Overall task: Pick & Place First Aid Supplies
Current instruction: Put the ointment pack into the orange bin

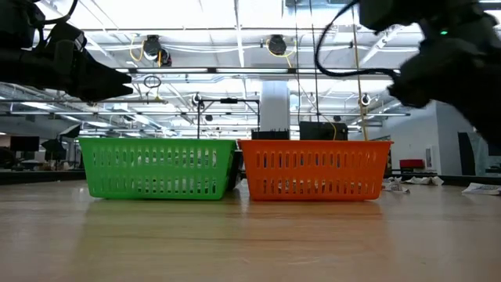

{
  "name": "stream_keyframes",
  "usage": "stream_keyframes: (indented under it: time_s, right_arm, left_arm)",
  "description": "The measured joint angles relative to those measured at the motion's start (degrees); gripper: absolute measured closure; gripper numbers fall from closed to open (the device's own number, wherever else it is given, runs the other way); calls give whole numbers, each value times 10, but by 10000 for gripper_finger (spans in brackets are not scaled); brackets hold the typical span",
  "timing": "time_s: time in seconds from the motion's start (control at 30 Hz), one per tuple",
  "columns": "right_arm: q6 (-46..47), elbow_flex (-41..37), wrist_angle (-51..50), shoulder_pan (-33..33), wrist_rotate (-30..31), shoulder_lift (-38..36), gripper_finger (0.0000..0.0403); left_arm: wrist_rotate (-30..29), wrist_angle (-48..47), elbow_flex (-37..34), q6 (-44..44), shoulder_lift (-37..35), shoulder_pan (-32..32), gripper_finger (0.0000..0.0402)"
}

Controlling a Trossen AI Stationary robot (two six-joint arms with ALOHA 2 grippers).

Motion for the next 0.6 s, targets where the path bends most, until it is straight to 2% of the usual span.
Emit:
stream_keyframes:
  time_s: [0.37, 0.6]
  right_arm:
    - [115, -71, -6, 77, -71, -40, 224]
    - [169, -105, -6, 105, -92, -68, 227]
  left_arm:
    - [0, 0, 0, 0, 0, 0, 36]
    - [0, 0, 0, 0, 0, 0, 36]
